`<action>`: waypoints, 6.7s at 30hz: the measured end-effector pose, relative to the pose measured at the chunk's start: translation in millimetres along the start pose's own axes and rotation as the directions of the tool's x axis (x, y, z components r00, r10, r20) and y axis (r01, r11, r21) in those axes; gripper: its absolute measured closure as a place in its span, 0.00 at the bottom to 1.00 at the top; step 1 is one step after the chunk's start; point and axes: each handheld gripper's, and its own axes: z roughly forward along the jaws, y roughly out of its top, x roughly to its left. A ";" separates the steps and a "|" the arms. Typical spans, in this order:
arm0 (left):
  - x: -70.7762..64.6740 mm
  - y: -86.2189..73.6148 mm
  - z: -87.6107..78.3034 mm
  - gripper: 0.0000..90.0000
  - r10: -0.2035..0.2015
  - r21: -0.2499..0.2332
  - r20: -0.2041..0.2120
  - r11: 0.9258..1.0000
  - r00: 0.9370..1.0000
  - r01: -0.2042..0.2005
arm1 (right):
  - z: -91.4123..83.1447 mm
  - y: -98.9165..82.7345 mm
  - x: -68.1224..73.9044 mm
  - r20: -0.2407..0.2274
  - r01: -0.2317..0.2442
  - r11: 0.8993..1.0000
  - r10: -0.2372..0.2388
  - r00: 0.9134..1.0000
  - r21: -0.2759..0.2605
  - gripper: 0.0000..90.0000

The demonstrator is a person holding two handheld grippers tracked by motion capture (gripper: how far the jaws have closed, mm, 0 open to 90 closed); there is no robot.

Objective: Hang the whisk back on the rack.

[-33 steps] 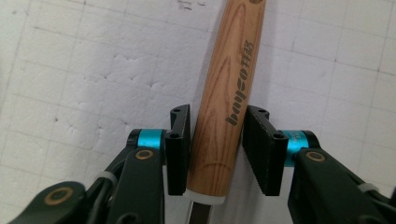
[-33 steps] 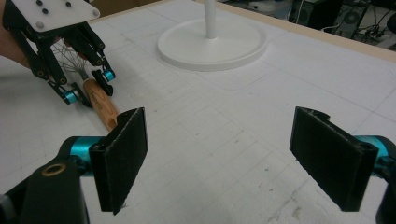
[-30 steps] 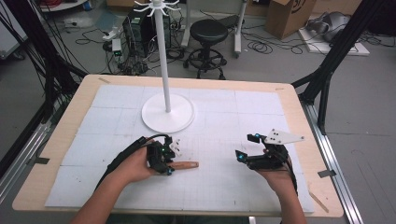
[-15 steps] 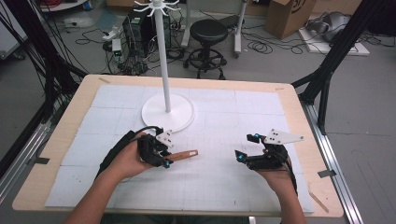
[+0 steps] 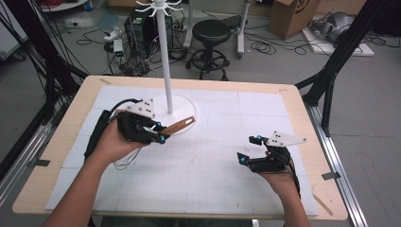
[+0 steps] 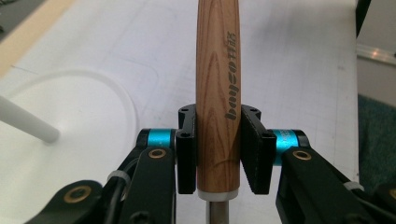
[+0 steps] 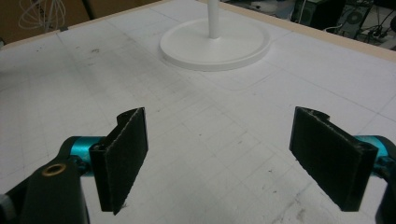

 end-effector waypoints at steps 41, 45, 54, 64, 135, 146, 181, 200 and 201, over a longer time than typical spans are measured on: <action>57.1 71.9 -126.4 0.78 -0.073 -0.328 -0.116 0.944 0.991 0.032 | 3.9 -0.8 1.1 -0.006 0.007 1.000 -0.007 1.000 0.013 0.21; 61.3 76.1 -130.6 0.78 -0.084 -0.335 -0.137 0.942 0.987 0.034 | 3.1 -0.9 0.7 -0.007 0.006 1.000 -0.006 1.000 0.010 0.21; 73.5 81.9 -137.1 0.78 -0.125 -0.344 -0.183 0.937 0.975 0.056 | 1.1 -1.7 -1.5 -0.005 0.001 1.000 -0.001 1.000 0.007 0.21; 84.4 81.4 -134.2 0.78 -0.157 -0.331 -0.209 0.940 0.965 0.081 | -0.2 -2.5 -2.5 -0.004 -0.005 1.000 0.005 1.000 0.007 0.21; 31.4 16.4 -80.0 0.25 -0.101 -0.345 -0.036 0.935 0.994 0.083 | -3.0 -3.7 -3.0 0.003 0.000 1.000 0.000 1.000 0.004 0.21; 13.0 -16.6 -48.1 0.16 -0.118 -0.328 -0.006 0.938 0.993 0.109 | -3.6 -3.7 -3.6 0.004 -0.001 1.000 0.001 1.000 -0.001 0.21; -6.8 -115.5 30.3 0.02 -0.231 -0.225 -0.016 0.949 0.973 0.221 | 3.9 -6.9 -6.0 -0.007 -0.007 1.000 0.008 1.000 0.025 0.21; -7.2 -114.2 26.0 0.02 -0.231 -0.268 -0.029 0.939 0.972 0.215 | 8.6 -15.2 -7.1 -0.004 -0.026 0.998 0.026 1.000 0.049 0.21; -7.5 -114.0 26.2 0.02 -0.229 -0.267 -0.030 0.940 0.973 0.213 | 8.9 -15.2 -7.2 -0.001 -0.028 0.998 0.028 1.000 0.049 0.21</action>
